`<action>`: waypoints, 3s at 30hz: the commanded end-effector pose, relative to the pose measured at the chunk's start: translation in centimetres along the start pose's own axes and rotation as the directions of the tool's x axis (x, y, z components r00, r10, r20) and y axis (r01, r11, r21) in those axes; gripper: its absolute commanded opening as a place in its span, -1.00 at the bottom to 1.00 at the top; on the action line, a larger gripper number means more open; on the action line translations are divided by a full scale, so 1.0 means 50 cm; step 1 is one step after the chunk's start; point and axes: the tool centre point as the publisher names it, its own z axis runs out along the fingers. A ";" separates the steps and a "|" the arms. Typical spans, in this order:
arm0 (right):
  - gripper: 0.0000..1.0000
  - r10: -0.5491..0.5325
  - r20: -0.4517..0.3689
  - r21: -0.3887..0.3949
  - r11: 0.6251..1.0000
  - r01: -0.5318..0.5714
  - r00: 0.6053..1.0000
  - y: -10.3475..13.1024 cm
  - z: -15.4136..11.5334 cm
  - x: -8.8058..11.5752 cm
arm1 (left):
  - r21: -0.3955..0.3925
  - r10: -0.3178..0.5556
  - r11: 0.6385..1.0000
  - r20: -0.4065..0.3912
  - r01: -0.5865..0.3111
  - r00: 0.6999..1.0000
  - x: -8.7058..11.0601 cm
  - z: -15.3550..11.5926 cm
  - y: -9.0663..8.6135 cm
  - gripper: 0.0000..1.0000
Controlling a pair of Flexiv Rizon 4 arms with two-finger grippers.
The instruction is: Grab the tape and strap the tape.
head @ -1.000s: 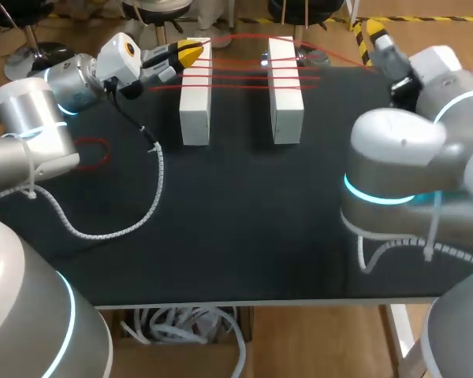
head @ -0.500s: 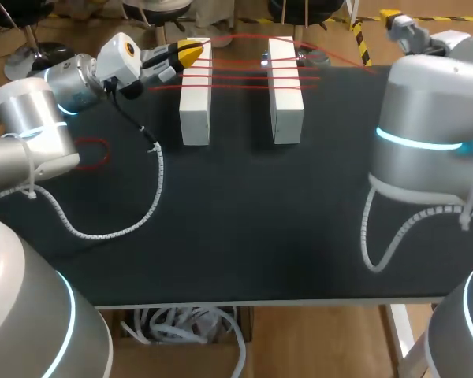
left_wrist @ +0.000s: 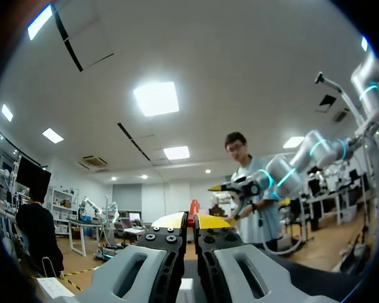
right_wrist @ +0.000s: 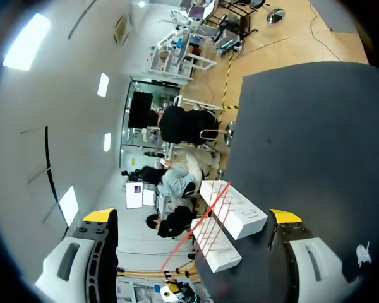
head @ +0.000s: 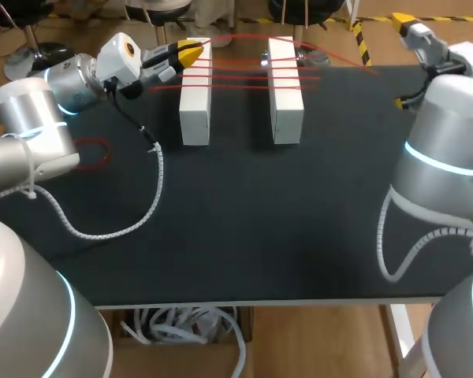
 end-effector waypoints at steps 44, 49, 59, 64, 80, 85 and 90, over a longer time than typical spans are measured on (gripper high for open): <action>-0.01 0.408 -0.254 -0.340 0.812 -0.475 0.877 -0.077 0.137 -0.008 | 0.002 0.001 1.000 0.001 -0.001 1.000 0.000 0.000 0.001 -1.00; -0.02 0.402 -0.262 -0.337 0.814 -0.474 0.877 -0.081 0.147 -0.007 | 0.002 0.001 1.000 0.001 -0.001 1.000 0.000 0.000 0.001 -1.00; -0.01 0.394 -0.263 -0.342 0.816 -0.467 0.881 -0.078 0.159 -0.011 | 0.002 0.001 1.000 0.001 -0.001 1.000 0.000 0.000 0.001 -1.00; -0.04 0.392 -0.263 -0.344 0.816 -0.465 0.882 -0.074 0.164 -0.010 | 0.002 0.001 1.000 0.001 -0.001 1.000 0.000 0.000 0.001 -1.00; -1.00 0.382 -0.246 -0.336 0.828 -0.448 0.891 -0.066 0.162 -0.012 | 0.002 0.001 1.000 0.001 -0.001 1.000 0.000 0.000 0.001 -1.00; -1.00 0.340 -0.209 -0.356 0.847 -0.395 0.917 -0.064 0.157 -0.011 | 0.002 0.001 1.000 0.001 -0.001 1.000 0.000 0.000 0.001 -1.00; -1.00 0.165 -0.083 -0.399 0.898 -0.184 0.983 -0.054 0.157 -0.008 | 0.002 0.001 1.000 0.001 -0.001 1.000 0.000 0.000 0.001 -1.00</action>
